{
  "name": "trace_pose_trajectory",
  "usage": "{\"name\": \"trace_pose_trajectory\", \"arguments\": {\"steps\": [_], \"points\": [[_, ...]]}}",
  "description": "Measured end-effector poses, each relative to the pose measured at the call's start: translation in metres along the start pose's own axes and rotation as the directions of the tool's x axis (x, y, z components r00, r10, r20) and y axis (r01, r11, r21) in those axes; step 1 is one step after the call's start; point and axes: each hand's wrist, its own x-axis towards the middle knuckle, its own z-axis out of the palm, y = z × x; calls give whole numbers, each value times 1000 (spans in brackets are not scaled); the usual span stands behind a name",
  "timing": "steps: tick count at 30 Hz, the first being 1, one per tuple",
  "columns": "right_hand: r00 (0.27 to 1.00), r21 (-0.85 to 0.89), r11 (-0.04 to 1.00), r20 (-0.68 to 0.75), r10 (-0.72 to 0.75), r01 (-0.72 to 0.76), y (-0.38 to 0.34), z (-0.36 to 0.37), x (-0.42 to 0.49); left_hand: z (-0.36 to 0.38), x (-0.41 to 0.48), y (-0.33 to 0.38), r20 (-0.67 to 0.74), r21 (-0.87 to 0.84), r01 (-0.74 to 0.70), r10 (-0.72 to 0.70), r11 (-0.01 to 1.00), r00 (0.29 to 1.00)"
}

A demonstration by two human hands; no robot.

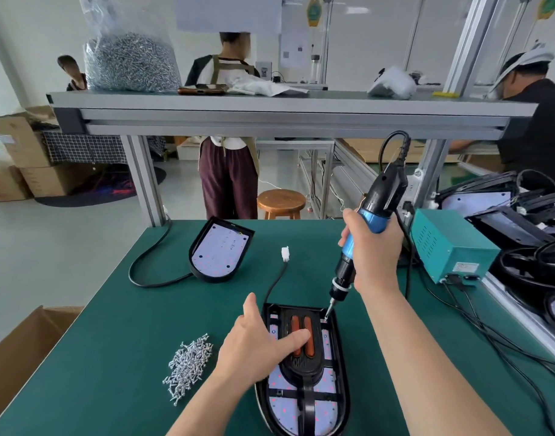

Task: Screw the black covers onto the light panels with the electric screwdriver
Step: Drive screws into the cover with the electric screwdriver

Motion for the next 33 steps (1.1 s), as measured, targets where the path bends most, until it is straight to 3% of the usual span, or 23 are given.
{"name": "trace_pose_trajectory", "arguments": {"steps": [14,20,25,33], "points": [[999,-10,999,-6,48,-48,14,-2,-1,13,11,-6,-40,-120,-3,-2,993,999],[996,-13,1000,90,28,-27,16,-2,-5,13,12,-6,-3,-175,-8,8,985,1000],[987,1,1000,159,-18,18,15,-3,-10,13,11,-4,71,-364,10,17,931,997],[988,-12,999,148,-37,40,20,-5,-7,18,13,-10,94,-470,23,24,882,995]]}}
